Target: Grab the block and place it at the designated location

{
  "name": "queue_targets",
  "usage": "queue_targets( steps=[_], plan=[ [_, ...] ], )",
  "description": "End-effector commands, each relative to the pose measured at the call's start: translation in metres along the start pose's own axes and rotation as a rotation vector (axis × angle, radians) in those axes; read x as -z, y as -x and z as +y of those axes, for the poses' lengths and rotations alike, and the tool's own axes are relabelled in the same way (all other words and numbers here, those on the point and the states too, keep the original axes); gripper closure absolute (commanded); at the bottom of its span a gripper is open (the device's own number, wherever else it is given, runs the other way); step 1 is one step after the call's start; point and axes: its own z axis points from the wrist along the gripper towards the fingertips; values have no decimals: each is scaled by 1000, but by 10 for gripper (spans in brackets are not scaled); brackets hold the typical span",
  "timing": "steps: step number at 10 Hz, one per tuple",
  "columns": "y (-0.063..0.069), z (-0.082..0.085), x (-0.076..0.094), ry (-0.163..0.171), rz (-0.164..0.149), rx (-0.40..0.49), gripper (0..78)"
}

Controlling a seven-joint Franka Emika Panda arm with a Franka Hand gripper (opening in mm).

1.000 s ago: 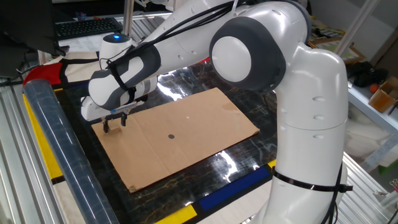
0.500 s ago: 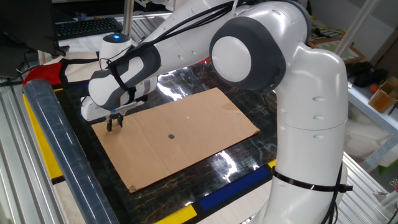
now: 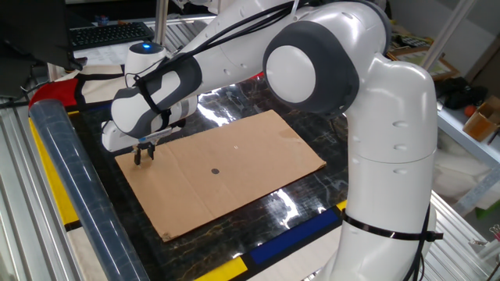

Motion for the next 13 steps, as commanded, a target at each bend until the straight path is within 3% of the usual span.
queue_targets(
  steps=[1, 5, 8, 10, 13],
  plan=[
    [-12, -5, 78, 0, 23, -23, 764],
    [-13, -6, 79, -4, -3, -34, 764],
    [-23, -32, 83, -9, 4, -26, 764],
    [-25, -39, 84, -27, 11, -26, 764],
    [-45, -63, 62, -44, 18, -10, 764]
  ],
)
